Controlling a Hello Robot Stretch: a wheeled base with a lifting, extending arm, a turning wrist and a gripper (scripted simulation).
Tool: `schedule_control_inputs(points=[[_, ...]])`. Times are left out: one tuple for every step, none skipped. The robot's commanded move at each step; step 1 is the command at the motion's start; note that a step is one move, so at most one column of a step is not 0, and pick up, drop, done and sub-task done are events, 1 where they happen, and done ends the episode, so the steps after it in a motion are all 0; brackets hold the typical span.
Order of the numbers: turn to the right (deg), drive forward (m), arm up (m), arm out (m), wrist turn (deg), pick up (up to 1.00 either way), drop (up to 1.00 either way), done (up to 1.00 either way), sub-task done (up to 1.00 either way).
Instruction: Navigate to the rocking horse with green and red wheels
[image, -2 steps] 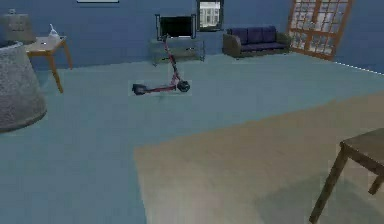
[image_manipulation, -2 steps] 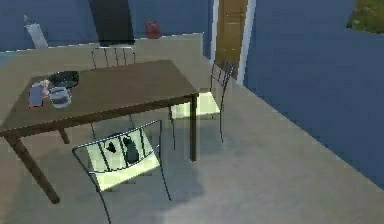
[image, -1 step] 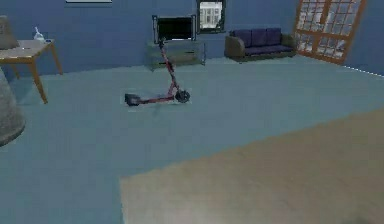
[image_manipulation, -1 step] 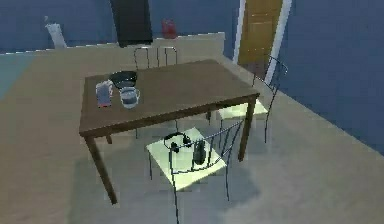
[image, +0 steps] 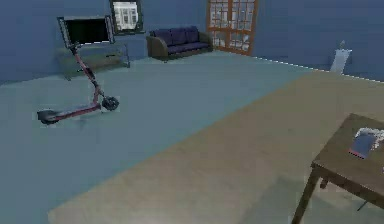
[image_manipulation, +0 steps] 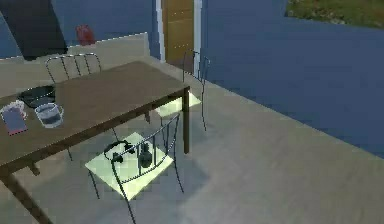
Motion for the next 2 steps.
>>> schedule_control_inputs(points=[[0.0,1.00,0.00,0.00,0.0,0.00,0.00,0.00,0.00],[15.0,0.00,0.00,0.00,0.0,0.00,0.00,0.00,0.00]])
